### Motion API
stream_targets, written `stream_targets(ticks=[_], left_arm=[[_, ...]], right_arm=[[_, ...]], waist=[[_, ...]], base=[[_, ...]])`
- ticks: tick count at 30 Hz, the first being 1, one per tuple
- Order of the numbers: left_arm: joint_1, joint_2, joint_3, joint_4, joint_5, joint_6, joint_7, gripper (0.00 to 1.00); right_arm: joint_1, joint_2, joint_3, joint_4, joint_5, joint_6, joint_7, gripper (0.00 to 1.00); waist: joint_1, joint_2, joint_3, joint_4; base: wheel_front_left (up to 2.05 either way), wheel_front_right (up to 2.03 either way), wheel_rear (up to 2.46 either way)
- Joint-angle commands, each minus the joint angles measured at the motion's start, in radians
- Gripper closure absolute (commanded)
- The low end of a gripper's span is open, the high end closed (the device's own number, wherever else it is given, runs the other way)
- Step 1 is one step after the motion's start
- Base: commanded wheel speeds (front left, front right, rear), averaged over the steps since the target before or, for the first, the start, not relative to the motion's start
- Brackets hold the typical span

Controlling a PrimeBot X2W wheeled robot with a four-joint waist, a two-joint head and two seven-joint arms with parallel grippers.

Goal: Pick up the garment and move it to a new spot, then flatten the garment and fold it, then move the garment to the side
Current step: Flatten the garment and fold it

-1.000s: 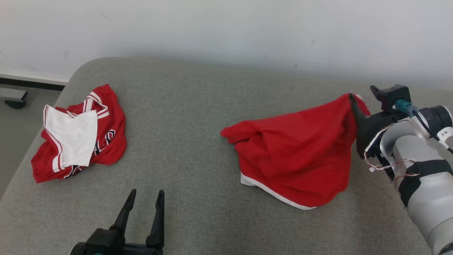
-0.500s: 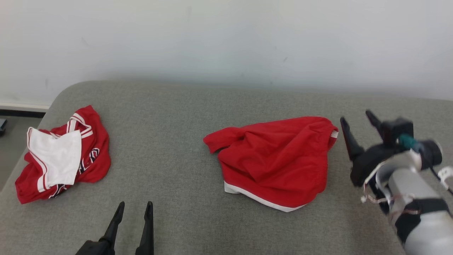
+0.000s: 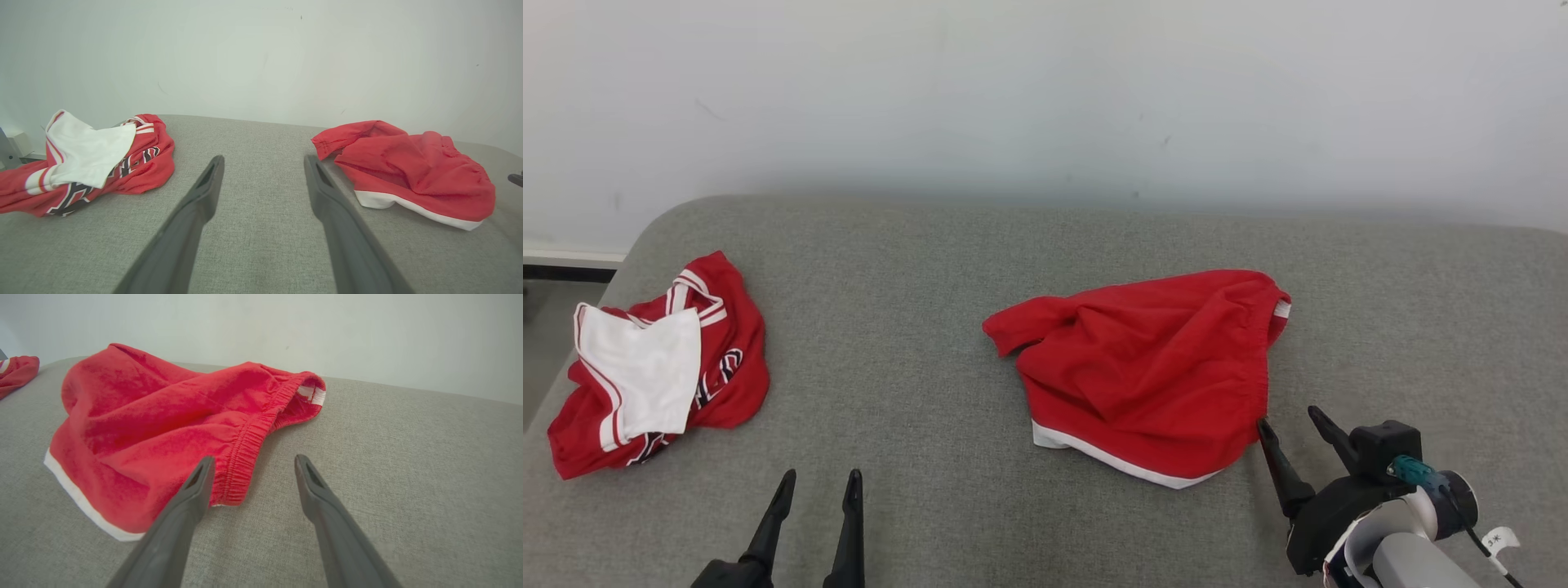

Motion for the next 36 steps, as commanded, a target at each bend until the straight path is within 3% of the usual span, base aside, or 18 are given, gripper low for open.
stream_targets(ticks=[1,14,15,16,17,24,36], left_arm=[[-0.002,0.007,0.000,-0.002,0.012,0.001,-0.004,0.00],[-0.030,0.000,-0.012,0.005,0.007,0.001,-0.004,0.00],[-0.030,0.000,-0.012,0.006,0.005,0.001,-0.004,0.00],[-0.029,0.000,-0.013,0.008,0.005,0.001,-0.004,0.00],[-0.030,-0.001,-0.013,0.009,0.004,0.001,-0.004,0.00],[-0.002,-0.003,0.020,0.008,-0.003,0.001,-0.004,0.00],[0.019,-0.018,0.039,-0.005,-0.004,0.001,-0.004,0.00]], right_arm=[[0.005,0.011,0.003,0.013,0.003,-0.002,-0.005,0.00],[-0.090,0.046,0.044,0.190,0.063,-0.002,0.030,0.00],[-0.096,0.048,0.049,0.202,0.081,-0.002,0.031,0.53],[-0.102,0.045,0.054,0.212,0.096,-0.002,0.032,0.94],[-0.107,0.039,0.063,0.223,0.104,-0.002,0.030,1.00],[-0.063,0.039,0.083,0.119,0.209,-0.002,-0.003,1.00],[0.188,-0.109,0.064,-0.268,0.255,-0.002,0.005,1.00]], waist=[[0.0001,0.0000,0.007,0.010],[0.0001,0.0000,0.037,0.060],[0.0001,0.0000,0.039,0.062],[0.0001,0.0000,0.040,0.063],[0.0001,0.0000,0.041,0.065],[0.0001,0.0000,0.021,0.035],[0.0001,0.0000,0.004,-0.041]], base=[[0.00,0.00,0.00],[0.00,0.00,0.00],[0.00,0.00,0.00],[0.00,0.00,0.00],[0.00,0.00,0.00],[0.00,0.00,0.00],[0.00,0.00,0.00]])
